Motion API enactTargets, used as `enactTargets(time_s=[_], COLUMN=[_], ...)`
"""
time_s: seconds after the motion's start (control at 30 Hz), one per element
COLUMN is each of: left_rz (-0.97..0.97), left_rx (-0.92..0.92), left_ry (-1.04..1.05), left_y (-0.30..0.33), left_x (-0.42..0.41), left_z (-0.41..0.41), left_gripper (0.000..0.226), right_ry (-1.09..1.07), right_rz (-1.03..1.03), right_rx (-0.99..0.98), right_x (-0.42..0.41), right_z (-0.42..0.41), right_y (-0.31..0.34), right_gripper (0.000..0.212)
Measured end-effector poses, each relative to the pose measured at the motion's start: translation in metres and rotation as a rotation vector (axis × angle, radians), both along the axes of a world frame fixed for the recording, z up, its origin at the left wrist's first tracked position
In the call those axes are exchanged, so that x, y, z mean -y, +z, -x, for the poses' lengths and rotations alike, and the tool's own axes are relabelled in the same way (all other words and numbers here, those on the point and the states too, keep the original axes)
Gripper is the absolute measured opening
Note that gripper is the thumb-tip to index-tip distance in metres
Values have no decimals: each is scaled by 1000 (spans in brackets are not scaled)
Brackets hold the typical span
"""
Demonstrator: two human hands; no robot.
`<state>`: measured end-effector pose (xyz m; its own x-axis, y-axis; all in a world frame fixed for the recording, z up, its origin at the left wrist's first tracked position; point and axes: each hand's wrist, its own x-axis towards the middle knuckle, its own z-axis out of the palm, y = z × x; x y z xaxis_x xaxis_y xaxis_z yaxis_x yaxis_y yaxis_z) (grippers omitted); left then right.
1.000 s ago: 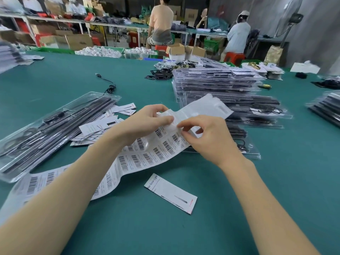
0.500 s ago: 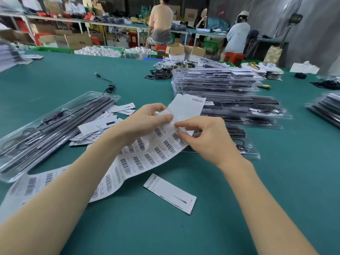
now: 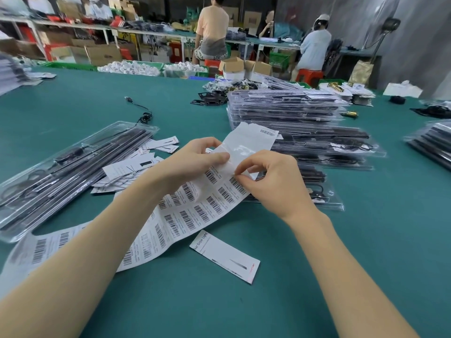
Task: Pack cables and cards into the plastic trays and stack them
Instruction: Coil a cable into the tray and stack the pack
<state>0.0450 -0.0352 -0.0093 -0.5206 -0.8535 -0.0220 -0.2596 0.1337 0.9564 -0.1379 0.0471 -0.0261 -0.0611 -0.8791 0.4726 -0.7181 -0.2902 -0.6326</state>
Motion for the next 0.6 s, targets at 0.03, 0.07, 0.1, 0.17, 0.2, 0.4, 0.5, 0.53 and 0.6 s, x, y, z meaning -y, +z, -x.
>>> enactTargets(time_s=[0.03, 0.07, 0.1, 0.17, 0.2, 0.4, 0.5, 0.53, 0.6], left_rz=[5, 10, 14, 13, 7, 212, 511, 538, 553], left_rx=[5, 10, 14, 14, 13, 170, 327, 312, 263], left_ry=[-1, 1, 3, 7, 10, 79, 239, 261, 279], left_y=[0, 1, 1, 1, 1, -4, -13, -16, -19], left_x=[0, -1, 0, 0, 1, 0, -1, -2, -3], left_z=[0, 0, -1, -1, -1, 3, 10, 12, 13], left_gripper=[16, 17, 17, 17, 17, 13, 16, 17, 20], right_ry=[4, 8, 14, 27, 29, 18, 120, 128, 132], right_rz=[-6, -8, -8, -9, -7, 3, -62, -88, -122], right_rx=[-1, 2, 7, 11, 4, -151, -160, -111, 78], right_x=[0, 0, 0, -1, -2, -5, -8, -8, -10], right_z=[0, 0, 0, 0, -1, -2, 3, 7, 16], right_y=[0, 1, 1, 3, 3, 9, 15, 18, 25], right_gripper=[7, 7, 8, 8, 8, 7, 7, 7, 9])
